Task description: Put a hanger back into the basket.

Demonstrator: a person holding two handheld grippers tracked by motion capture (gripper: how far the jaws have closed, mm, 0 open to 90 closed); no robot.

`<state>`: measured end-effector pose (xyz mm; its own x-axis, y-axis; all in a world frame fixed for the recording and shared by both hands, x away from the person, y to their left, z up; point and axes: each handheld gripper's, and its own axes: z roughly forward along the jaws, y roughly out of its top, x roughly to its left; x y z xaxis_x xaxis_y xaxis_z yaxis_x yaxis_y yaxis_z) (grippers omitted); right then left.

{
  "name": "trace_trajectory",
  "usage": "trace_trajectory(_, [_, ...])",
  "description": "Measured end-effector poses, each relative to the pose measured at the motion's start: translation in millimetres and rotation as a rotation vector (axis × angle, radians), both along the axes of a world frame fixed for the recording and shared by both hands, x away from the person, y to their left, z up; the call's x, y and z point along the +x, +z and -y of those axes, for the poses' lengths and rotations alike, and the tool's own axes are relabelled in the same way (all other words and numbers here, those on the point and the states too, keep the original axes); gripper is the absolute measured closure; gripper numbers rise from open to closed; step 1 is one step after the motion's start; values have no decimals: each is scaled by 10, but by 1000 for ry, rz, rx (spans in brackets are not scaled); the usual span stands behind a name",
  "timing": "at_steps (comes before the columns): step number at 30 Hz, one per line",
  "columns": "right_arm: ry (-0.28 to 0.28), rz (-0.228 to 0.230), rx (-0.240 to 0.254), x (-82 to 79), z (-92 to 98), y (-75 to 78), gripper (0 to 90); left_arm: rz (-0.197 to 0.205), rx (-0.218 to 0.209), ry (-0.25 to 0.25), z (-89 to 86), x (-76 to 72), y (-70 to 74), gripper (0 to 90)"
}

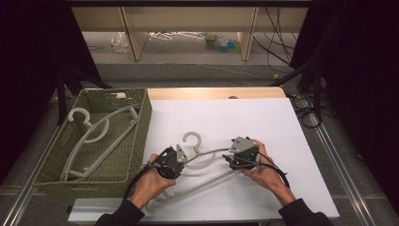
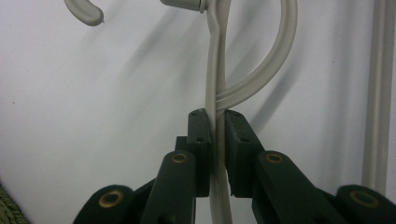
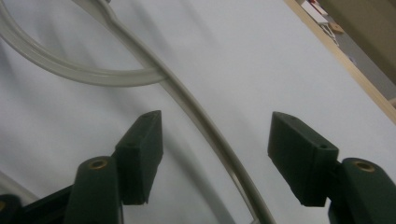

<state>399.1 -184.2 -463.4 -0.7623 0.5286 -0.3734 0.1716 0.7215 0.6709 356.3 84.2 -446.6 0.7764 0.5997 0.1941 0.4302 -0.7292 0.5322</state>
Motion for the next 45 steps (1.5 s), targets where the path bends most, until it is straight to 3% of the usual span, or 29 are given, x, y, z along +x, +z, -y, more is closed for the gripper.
trace_trajectory(7, [89, 15, -109, 53, -100, -82, 514, -2, -13, -22, 22, -79, 9, 814])
trace_trajectory(11, [135, 12, -120, 46, -127, -98, 606, -9, -15, -34, 27, -97, 19, 813])
trace_trajectory(14, [239, 74, -198, 23, -132, -79, 724, -22, -34, -36, 31, -102, 11, 813])
trace_trajectory(16, [270, 87, -213, 9, -123, -68, 734, -35, -47, -30, 19, -89, 0, 812])
trace_trajectory(18, [311, 129, -232, -1, -99, -46, 744, -60, -74, -28, 0, -68, -6, 807])
trace_trajectory(21, [339, 152, -241, -11, -67, -28, 758, -134, -167, -12, -53, -12, 12, 746])
trace_trajectory(24, [380, 179, -219, -31, -60, 21, 766, -168, -211, -13, -54, 33, 27, 621])
trace_trajectory(26, [396, 191, -230, -52, -73, 29, 774, -197, -249, -32, -52, 73, 19, 591])
trace_trajectory(27, [395, 195, -235, -66, -76, 24, 776, -216, -240, -63, -93, 113, 51, 587])
trace_trajectory(28, [409, 203, -240, -77, -79, 28, 778, -232, -264, -55, -94, 121, 55, 579])
trace_trajectory(31, [421, 217, -233, -101, -95, 43, 779, -249, -329, -58, -74, 168, 74, 585])
trace_trajectory(34, [449, 221, -234, -116, -115, 49, 781, -257, -394, -21, 4, 199, 50, 611])
trace_trajectory(40, [453, 230, -238, -130, -103, 63, 781, -273, -417, -29, 67, 269, 48, 686])
trace_trajectory(42, [460, 241, -235, -124, -92, 76, 779, -282, -454, -24, 82, 296, 52, 708])
trace_trajectory(45, [459, 237, -226, -131, -95, 78, 779, -274, -458, -31, 102, 319, 56, 734])
